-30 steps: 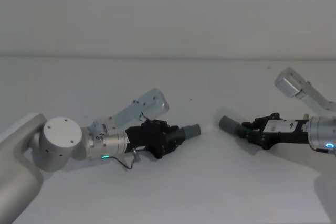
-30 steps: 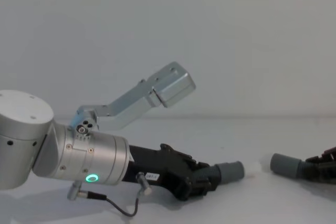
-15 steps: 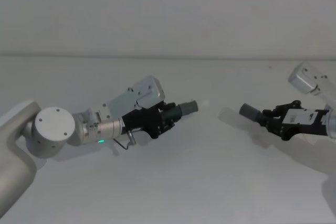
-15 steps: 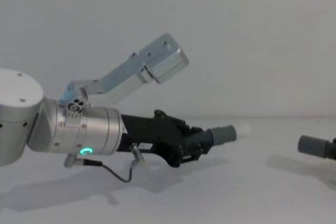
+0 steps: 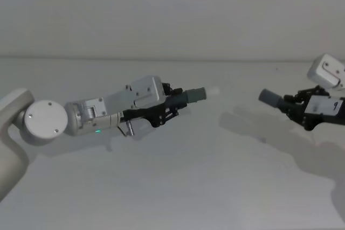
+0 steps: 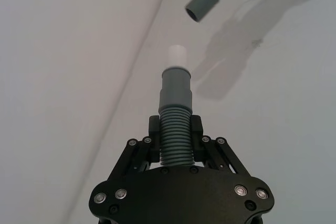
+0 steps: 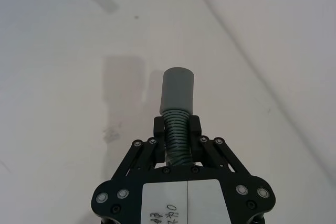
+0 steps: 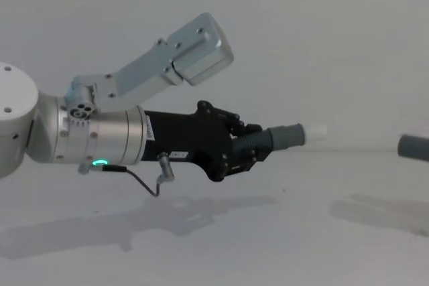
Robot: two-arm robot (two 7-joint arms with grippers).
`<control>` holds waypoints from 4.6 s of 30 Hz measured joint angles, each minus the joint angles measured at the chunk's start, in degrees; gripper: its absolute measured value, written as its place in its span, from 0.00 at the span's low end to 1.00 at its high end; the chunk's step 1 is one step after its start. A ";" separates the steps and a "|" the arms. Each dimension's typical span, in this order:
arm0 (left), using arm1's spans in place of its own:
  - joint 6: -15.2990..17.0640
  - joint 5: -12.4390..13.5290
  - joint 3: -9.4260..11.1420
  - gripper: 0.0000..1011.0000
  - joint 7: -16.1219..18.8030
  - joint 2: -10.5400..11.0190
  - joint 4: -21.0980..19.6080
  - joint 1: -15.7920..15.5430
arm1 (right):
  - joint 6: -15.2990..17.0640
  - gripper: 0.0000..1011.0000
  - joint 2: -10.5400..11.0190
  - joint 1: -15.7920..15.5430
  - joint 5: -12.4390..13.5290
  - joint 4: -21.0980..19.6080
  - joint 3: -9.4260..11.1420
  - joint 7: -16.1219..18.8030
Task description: Use both hands to pick up one end of the pipe from the table, align the ends, and insert them.
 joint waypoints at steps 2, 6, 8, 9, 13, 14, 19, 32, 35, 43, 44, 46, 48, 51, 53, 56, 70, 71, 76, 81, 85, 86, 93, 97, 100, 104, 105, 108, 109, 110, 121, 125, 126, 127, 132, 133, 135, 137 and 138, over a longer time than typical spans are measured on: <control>-1.21 0.72 0.23 0.32 -0.10 0.21 0.15 -0.42 | -0.35 0.25 0.48 -0.05 -0.60 -0.96 0.14 -0.43; -4.85 3.24 0.95 0.32 -0.67 0.86 0.67 -1.67 | -1.21 0.25 1.88 -0.12 -2.39 -3.69 0.51 -1.29; -6.29 4.37 1.33 0.32 -0.95 1.16 0.94 -2.32 | -1.58 0.25 2.52 -0.05 -3.22 -5.02 0.56 -1.42; -6.72 4.73 1.48 0.32 -1.03 1.26 1.07 -2.51 | -1.71 0.25 2.69 -0.01 -3.59 -5.35 0.57 -1.44; -8.89 6.55 2.05 0.32 -1.45 1.70 1.65 -3.39 | -2.30 0.25 3.52 0.39 -4.87 -7.10 0.53 -1.27; -9.25 6.86 2.12 0.32 -1.50 1.75 1.72 -3.49 | -2.44 0.25 3.66 0.49 -5.20 -7.36 0.47 -1.13; -11.53 8.93 2.63 0.32 -1.79 2.18 2.56 -4.47 | -2.95 0.25 4.48 1.54 -7.26 -9.08 -0.49 0.99; -14.80 11.26 3.00 0.32 -1.98 2.60 3.09 -5.58 | -2.60 0.25 4.89 5.22 -11.83 -10.94 -4.52 10.07; -15.12 11.28 3.01 0.32 -2.24 2.70 2.76 -5.67 | -2.46 0.25 4.72 5.84 -12.53 -11.19 -5.27 11.71; -15.57 11.23 3.06 0.32 -2.73 2.90 2.15 -5.83 | -2.27 0.25 4.56 6.14 -13.26 -11.81 -5.59 12.96; -15.64 11.22 3.07 0.32 -2.79 2.92 2.07 -5.85 | -2.25 0.25 4.57 6.00 -13.26 -12.02 -5.37 12.77; -15.68 11.21 3.08 0.32 -2.85 2.95 2.01 -5.86 | -2.22 0.25 4.60 5.80 -13.25 -12.19 -5.09 12.44; -15.74 11.19 3.09 0.32 -2.94 2.99 1.90 -5.87 | -2.19 0.25 4.68 5.41 -13.11 -12.46 -4.53 11.62; -15.85 11.17 3.11 0.32 -3.01 3.01 1.81 -5.89 | -2.25 0.25 4.86 4.72 -12.70 -12.82 -3.58 10.43; -15.90 11.16 3.12 0.32 -3.07 3.03 1.73 -5.91 | -2.35 0.25 4.92 4.44 -12.50 -12.96 -3.23 9.91; -15.94 11.15 3.13 0.32 -3.12 3.05 1.67 -5.92 | -2.73 0.25 4.99 3.87 -12.01 -13.18 -2.40 8.97; -16.07 11.08 3.13 0.32 -3.23 3.11 1.51 -5.97 | -4.28 0.25 2.95 4.26 -11.96 -11.41 -2.52 9.82; -16.07 11.08 3.12 0.32 -3.23 3.11 1.51 -5.97 | -4.38 0.25 2.77 4.33 -12.03 -11.23 -2.59 9.91; -16.10 11.08 3.12 0.32 -3.27 3.12 1.47 -5.97 | -5.09 0.25 1.67 4.74 -12.36 -10.18 -2.89 10.35; -16.10 11.08 3.12 0.32 -3.28 3.12 1.45 -5.97 | -5.82 0.25 0.63 5.10 -12.68 -9.38 -2.97 10.52; -16.10 11.08 3.12 0.32 -3.28 3.12 1.44 -5.97 | -6.15 0.25 0.03 5.29 -12.83 -9.01 -2.98 10.71; -16.10 11.08 3.12 0.32 -3.28 3.13 1.44 -5.97 | -6.22 0.25 -0.06 5.32 -12.85 -8.96 -2.98 10.76; -16.10 11.08 3.12 0.32 -3.27 3.12 1.44 -5.97 | -6.48 0.25 -0.85 5.49 -13.06 -8.62 -2.95 11.32; -16.10 11.09 3.12 0.32 -3.27 3.12 1.45 -5.97 | -6.54 0.25 -1.16 5.52 -13.17 -8.59 -2.96 11.65; -16.10 11.09 3.12 0.32 -3.27 3.12 1.45 -5.97 | -6.63 0.25 -1.36 5.50 -13.26 -8.59 -2.99 11.85; -16.10 11.09 3.12 0.32 -3.27 3.12 1.45 -5.97 | -6.72 0.25 -1.58 5.40 -13.39 -8.66 -2.99 12.08; -16.10 11.09 3.12 0.32 -3.27 3.12 1.45 -5.97 | -6.76 0.25 -1.63 5.38 -13.43 -8.70 -2.99 12.16; -16.10 11.09 3.12 0.32 -3.27 3.12 1.45 -5.97 | -6.86 0.25 -1.77 5.26 -13.49 -8.85 -2.95 12.26; -16.10 11.09 3.12 0.32 -3.27 3.12 1.45 -5.96 | -6.88 0.25 -1.79 5.23 -13.50 -8.87 -2.93 12.29; -16.10 11.09 3.12 0.32 -3.27 3.12 1.45 -5.97 | -6.89 0.25 -1.81 5.20 -13.50 -8.92 -2.91 12.31; -16.10 11.09 3.12 0.32 -3.27 3.12 1.45 -5.97 | -6.98 0.25 -1.96 4.75 -13.58 -9.78 -2.45 12.74; -16.10 11.09 3.12 0.32 -3.27 3.12 1.45 -5.96 | -6.95 0.25 -1.91 4.66 -13.64 -10.09 -2.35 12.94; -16.10 11.09 3.12 0.32 -3.27 3.12 1.45 -5.96 | -6.94 0.25 -1.90 4.66 -13.65 -10.13 -2.32 12.98; -16.10 11.09 3.12 0.32 -3.27 3.12 1.45 -5.97 | -6.91 0.25 -1.88 4.63 -13.66 -10.21 -2.29 13.05; -16.10 11.09 3.12 0.32 -3.27 3.12 1.45 -5.96 | -6.80 0.25 -1.86 4.61 -13.69 -10.36 -2.25 13.21; -16.10 11.09 3.12 0.32 -3.27 3.12 1.45 -5.96 | -6.77 0.25 -1.85 4.61 -13.70 -10.37 -2.24 13.24; -16.10 11.09 3.12 0.32 -3.27 3.12 1.45 -5.96 | -6.69 0.25 -1.86 4.61 -13.70 -10.38 -2.24 13.37; -16.10 11.09 3.12 0.32 -3.27 3.12 1.45 -5.97 | -6.63 0.25 -1.86 4.64 -13.70 -10.38 -2.24 13.47; -16.09 11.09 3.12 0.32 -3.27 3.12 1.45 -5.96 | -6.61 0.25 -1.86 4.65 -13.70 -10.38 -2.24 13.50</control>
